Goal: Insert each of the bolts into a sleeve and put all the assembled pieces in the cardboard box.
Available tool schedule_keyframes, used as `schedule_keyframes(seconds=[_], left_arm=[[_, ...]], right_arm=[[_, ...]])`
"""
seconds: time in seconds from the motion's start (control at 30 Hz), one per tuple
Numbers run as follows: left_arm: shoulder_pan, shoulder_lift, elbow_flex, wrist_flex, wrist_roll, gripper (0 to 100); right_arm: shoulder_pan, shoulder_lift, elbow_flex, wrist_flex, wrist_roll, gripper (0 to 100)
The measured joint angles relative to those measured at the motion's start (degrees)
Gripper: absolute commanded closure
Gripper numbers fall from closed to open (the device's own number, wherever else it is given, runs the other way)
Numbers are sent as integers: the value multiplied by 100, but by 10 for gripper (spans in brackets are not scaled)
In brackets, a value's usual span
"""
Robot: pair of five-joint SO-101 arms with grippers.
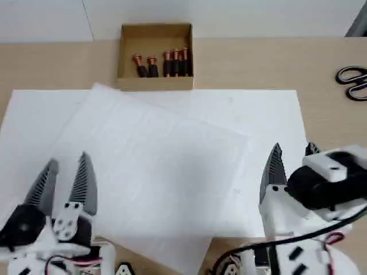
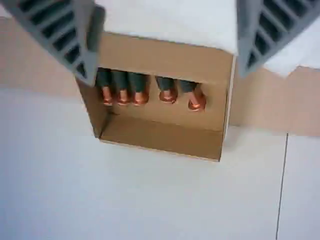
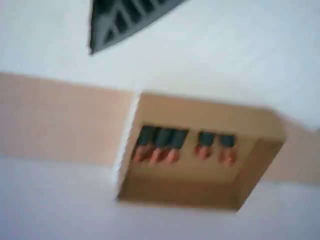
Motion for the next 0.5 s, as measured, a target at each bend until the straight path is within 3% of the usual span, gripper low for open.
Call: schedule_keyframes(seconds=[0.23,0.5], left_arm=[[-9,0,1257,-413,0,821],[-9,9,2804,-862,0,821]], right_arm=[[607,-1653,3121,-2040,0,811],[1073,-2048,5398,-2752,0,811]])
